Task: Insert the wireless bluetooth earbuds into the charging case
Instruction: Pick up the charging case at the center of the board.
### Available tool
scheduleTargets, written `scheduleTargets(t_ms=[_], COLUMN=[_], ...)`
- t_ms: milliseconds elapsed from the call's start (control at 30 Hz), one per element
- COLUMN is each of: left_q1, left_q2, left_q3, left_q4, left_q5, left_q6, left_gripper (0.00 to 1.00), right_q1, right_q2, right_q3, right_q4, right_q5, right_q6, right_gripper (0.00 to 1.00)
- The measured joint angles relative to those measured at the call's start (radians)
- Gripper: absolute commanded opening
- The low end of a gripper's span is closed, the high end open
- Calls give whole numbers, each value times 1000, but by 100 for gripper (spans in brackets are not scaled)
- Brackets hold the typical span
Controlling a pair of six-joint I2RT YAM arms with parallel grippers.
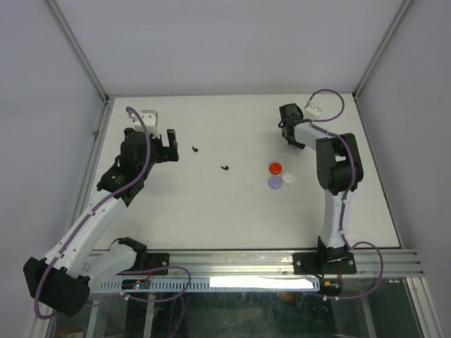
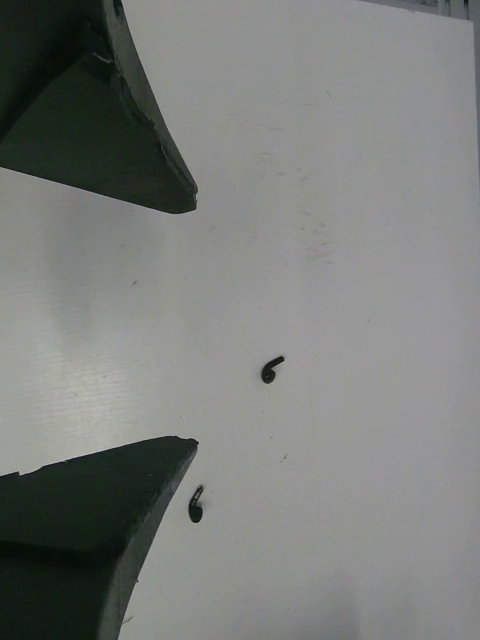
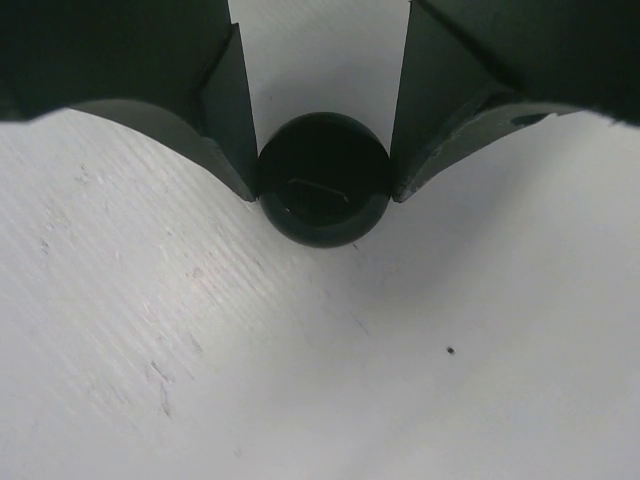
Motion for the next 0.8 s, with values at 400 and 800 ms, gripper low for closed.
scheduleTargets(t_ms=[400, 800], left_q1=[6, 5], left_q2=[30, 122], left_q3=[9, 81], left_q4=[-2, 9], left_q5=[217, 603], left_q6=[-51, -218], left_gripper=[96, 79], right_q1=[158, 410], right_q2=[-337, -829], right_q3=[-364, -740], right_q4=[152, 581], right_q5=[-194, -484], right_q6=[-257, -615], right_gripper=[39, 38])
